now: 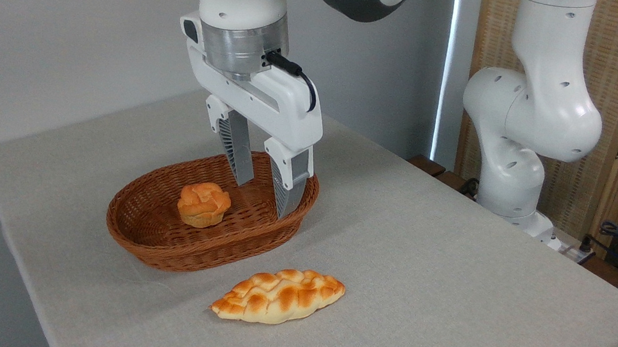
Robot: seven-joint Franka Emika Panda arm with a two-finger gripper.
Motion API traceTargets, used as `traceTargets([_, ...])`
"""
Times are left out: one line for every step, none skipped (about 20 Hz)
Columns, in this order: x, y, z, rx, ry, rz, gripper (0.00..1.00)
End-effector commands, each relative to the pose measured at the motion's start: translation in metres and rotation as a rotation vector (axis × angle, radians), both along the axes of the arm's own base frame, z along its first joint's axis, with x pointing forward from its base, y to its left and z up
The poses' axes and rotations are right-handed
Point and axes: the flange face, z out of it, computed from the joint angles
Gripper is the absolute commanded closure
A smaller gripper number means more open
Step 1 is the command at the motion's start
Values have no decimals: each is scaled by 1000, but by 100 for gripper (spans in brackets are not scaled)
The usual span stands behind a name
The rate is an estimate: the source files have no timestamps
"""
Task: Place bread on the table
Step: 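Set the bread roll on the table beside the basket, release, raise gripper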
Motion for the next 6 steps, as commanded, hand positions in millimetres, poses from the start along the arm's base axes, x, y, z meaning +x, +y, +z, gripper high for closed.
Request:
traceTargets([-4,2,8,-15,-11,-20,0])
traceTargets([0,2,14,-13,-45,-17,0])
traceTargets([3,-2,18,-9,-75,-22,0])
traceTargets([6,-3,20,-10,-96,-20,0])
traceTargets([8,-2,22,-8,-114,-18,0])
traceTargets([9,-1,23,-9,-128,-14,0])
